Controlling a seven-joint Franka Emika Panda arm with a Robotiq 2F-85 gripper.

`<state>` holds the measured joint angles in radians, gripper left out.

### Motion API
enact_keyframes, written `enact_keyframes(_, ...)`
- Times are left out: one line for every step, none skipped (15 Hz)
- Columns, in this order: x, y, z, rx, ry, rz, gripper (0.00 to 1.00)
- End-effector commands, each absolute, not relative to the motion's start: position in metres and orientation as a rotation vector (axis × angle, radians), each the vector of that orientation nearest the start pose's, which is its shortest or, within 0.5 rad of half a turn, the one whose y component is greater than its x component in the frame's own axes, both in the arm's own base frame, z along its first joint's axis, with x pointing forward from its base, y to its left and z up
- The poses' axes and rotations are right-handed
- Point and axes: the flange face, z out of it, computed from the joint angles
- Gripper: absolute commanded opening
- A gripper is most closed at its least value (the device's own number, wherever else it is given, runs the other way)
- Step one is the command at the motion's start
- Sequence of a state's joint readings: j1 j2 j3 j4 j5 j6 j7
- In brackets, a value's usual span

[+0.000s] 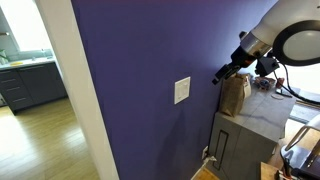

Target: Press the left lights switch on the wall

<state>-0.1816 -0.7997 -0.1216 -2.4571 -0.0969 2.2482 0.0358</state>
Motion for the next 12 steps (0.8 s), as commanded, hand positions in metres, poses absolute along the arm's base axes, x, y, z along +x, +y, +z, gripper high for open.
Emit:
enact_keyframes(0.3201,-0.1276,0.6291,-3.040,0.469,-0.935,1.00)
enact_keyframes(0.3193,-0.1282,0.6305,-3.037,0.474,-0.941,1.00)
enact_keyframes(0.3192,-0.1284,0.6315,-3.033,0.481,-0.945,1.00)
enact_keyframes(0.3191,-0.1283,0.6324,-3.028,0.486,-0.946,1.00)
enact_keyframes(0.3202,-0.1273,0.6331,-3.018,0.493,-0.937,1.00)
enact_keyframes(0.3219,-0.1261,0.6334,-3.012,0.518,-0.915,1.00)
enact_keyframes(0.3230,-0.1255,0.6327,-3.013,0.537,-0.897,1.00)
enact_keyframes(0.3236,-0.1253,0.6324,-3.009,0.549,-0.885,1.00)
enact_keyframes(0.3243,-0.1261,0.6324,-3.022,0.509,-0.936,1.00)
enact_keyframes(0.3243,-0.1259,0.6324,-3.021,0.516,-0.925,1.00)
enact_keyframes(0.3244,-0.1259,0.6327,-3.021,0.518,-0.924,1.00)
enact_keyframes(0.3245,-0.1259,0.6328,-3.020,0.519,-0.923,1.00)
